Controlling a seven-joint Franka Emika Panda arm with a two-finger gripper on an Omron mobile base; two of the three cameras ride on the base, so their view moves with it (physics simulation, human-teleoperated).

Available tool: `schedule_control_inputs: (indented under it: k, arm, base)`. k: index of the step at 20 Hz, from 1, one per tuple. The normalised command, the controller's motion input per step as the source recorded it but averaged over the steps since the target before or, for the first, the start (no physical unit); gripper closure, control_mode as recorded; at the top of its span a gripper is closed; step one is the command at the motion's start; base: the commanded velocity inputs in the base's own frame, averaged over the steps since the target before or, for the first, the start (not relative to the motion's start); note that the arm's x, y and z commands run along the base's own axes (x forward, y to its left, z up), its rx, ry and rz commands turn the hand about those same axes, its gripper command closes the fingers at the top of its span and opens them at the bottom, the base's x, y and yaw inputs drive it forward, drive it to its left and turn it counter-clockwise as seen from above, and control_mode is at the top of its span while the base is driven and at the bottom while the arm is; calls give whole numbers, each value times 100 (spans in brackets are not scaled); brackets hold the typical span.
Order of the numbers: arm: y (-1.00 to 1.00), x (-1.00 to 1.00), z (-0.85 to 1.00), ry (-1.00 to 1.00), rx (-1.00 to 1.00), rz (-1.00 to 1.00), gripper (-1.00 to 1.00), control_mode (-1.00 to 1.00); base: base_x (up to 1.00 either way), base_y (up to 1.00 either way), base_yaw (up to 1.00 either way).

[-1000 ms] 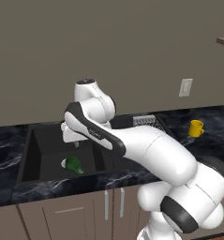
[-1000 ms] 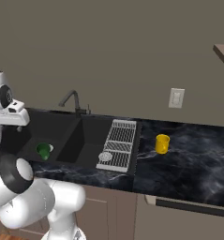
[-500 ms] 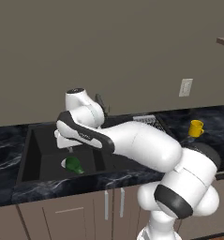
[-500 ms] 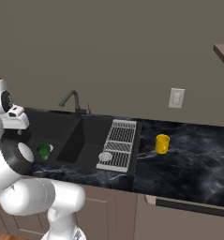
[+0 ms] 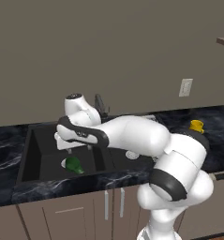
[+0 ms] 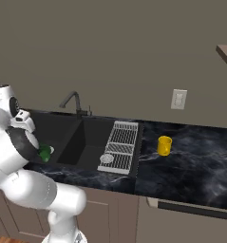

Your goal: Move any existing items from the left basin to the right basin for drying. Then move the mug from the counter to the left basin of the sink for washing.

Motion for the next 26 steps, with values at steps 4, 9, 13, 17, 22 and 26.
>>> schedule_control_inputs:
  k: [4,9,13,17,22,26]
  arm:
    - [0,37,-33,3,0,0,-100,-100]
    - [3,29,-40,5,0,0,-100,-100]
    - [3,30,-39,6,0,0,-100,-100]
    - [2,23,-34,7,0,0,-100,-100]
    - [0,13,-28,7,0,0,-100,-100]
    - [2,16,-27,6,-2,0,-100,-100]
  base:
    - [0,0,0]
    - [0,0,0]
    - [0,0,0]
    - [0,0,0]
    - [0,0,0]
    - [0,0,0]
